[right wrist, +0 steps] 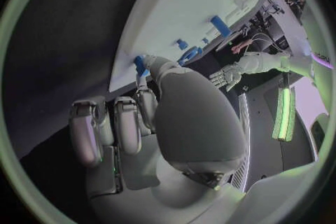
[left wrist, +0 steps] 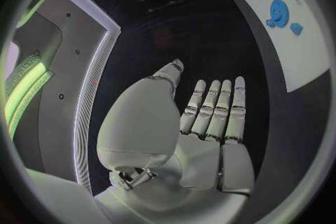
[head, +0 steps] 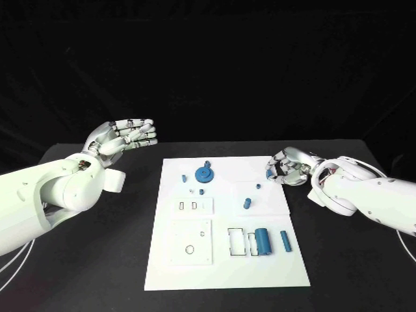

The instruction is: Assemble the parts on the task board

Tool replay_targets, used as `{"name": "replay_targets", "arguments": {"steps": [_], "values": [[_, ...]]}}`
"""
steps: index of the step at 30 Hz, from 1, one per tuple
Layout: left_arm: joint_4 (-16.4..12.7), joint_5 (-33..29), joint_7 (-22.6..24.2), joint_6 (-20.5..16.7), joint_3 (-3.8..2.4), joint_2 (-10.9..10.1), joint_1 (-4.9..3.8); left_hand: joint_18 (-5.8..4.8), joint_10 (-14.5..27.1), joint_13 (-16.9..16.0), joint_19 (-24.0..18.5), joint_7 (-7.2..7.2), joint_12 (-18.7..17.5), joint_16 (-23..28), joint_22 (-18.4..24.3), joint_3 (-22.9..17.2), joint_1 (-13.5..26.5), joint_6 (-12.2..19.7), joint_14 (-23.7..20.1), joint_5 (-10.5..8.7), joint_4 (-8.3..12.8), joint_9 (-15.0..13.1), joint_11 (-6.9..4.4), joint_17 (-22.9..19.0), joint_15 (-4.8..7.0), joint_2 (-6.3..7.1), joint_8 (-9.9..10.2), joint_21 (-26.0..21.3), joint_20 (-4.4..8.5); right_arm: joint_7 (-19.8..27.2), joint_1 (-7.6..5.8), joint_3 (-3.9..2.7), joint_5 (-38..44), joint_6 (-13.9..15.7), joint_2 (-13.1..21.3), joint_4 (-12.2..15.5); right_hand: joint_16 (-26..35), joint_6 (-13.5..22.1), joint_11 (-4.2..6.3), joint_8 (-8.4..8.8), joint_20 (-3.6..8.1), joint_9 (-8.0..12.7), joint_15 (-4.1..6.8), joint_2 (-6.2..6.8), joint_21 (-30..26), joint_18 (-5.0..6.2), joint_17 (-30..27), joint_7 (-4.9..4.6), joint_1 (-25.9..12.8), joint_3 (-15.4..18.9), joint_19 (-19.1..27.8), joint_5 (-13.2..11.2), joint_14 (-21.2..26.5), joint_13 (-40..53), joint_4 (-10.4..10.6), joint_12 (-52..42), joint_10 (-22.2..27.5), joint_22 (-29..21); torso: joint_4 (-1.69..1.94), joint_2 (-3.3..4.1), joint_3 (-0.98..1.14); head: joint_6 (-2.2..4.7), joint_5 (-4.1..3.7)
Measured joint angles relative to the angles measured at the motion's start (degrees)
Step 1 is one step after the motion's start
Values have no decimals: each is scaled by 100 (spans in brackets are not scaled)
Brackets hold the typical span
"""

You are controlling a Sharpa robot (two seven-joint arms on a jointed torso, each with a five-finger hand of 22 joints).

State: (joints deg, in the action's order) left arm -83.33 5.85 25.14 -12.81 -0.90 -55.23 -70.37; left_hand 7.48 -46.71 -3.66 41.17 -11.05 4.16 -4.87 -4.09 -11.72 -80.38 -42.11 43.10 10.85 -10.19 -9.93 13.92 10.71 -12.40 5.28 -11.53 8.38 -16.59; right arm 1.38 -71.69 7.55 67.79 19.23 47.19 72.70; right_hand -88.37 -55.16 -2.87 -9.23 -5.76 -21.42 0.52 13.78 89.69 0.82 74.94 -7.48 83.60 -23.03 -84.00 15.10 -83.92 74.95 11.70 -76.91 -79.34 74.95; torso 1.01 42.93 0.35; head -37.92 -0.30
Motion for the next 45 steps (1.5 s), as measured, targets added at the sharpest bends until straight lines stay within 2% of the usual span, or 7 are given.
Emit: {"name": "replay_targets", "arguments": {"steps": [10, 17, 23, 28, 35, 40, 45], "values": [[-2, 1, -9, 1, 0, -6, 0, 0, 0, 0, 0, 0, 0, 0, 0, 0, 0, 0, 0, 0, 0, 0, 0, -8, 0, 0, -27, 0, 0, -37, 6, 2, -2, 1, -37, -29, -5, -77, 20, -69, 43, -16, 43, -30, 0, 0, -1, 37, -30, -43, 0, 0, -1, -1, 11, -23, -20, -1, 1, 0, -1, -8, 7], [-2, 1, -15, 2, 0, -10, 0, 0, 0, 0, 0, 0, 0, 0, 0, -15, -11, 0, 0, 0, 15, 1, 0, -10, 0, -11, -27, 0, 0, -77, 12, 0, -3, 57, -59, -41, -22, -160, 63, -153, 43, -40, 63, -110, 0, 1, -1, 78, -108, -105, 0, 34, -22, -1, 22, -82, -63, -1, 2, -3, -1, -13, 0], [-2, 1, -22, 3, 0, -17, 0, 0, 0, 0, 0, 0, 0, 0, 0, -15, -23, 0, 0, 0, 15, 1, 0, -14, 0, -23, -27, 0, 0, -144, 20, 5, -3, 203, -60, -29, -22, -231, 102, -230, 84, -61, 84, -197, 0, 1, -1, 89, -68, -174, 0, 56, -1, -2, -18, -118, -102, -2, 3, -4, -3, -16, 1], [0, 1, -26, 6, 0, -20, 0, 0, -22, 0, -1, 0, 0, 0, 0, -31, -23, 0, 0, 0, 31, 1, -22, -14, 0, -23, -27, 0, 0, -217, 22, 5, -3, 398, -43, 47, -22, -252, 82, -267, 84, -67, 84, -243, 0, 1, -2, 110, -74, -187, -1, 55, -1, -2, -20, -118, -122, -2, 1, -9, -3, -18, 3], [4, 1, -31, 11, 0, -20, 0, 0, -20, 1, -1, 0, 0, 0, 1, -31, -23, 0, 0, 0, 31, 1, -21, -14, 0, -23, -27, 0, 0, -397, -44, -8, 3, 688, 42, 394, -22, -260, 82, -318, 84, -98, 83, -296, 0, 1, -2, 98, -113, -236, 0, 51, -1, -2, -32, -118, -122, -3, -2, -18, -3, -15, 10], [8, 2, -37, 14, 1, -17, 0, -1, -20, 1, 20, 0, 0, 0, 1, -31, -45, 0, 0, 0, 31, 1, -20, -20, 0, -45, -27, 0, -21, -600, -164, -24, 9, 844, 111, 825, -22, -269, 82, -320, 84, -99, 83, -318, 0, 1, -2, 85, -134, -252, 0, 18, -1, -3, -16, -118, -122, -3, -4, -25, -4, -7, 1], [12, 2, -44, 18, 3, -9, 0, -1, -20, 1, 20, -20, 0, 0, 1, -47, -45, -20, 0, 0, 47, 1, -20, -19, 0, -45, -27, 0, -21, -845, -212, -26, 21, 951, 93, 1295, -22, -261, 82, -319, 83, -99, 83, -338, 0, 1, -3, 77, -157, -253, 0, 17, -1, -3, -15, -118, -122, -3, -11, -34, -5, -5, 15]]}}
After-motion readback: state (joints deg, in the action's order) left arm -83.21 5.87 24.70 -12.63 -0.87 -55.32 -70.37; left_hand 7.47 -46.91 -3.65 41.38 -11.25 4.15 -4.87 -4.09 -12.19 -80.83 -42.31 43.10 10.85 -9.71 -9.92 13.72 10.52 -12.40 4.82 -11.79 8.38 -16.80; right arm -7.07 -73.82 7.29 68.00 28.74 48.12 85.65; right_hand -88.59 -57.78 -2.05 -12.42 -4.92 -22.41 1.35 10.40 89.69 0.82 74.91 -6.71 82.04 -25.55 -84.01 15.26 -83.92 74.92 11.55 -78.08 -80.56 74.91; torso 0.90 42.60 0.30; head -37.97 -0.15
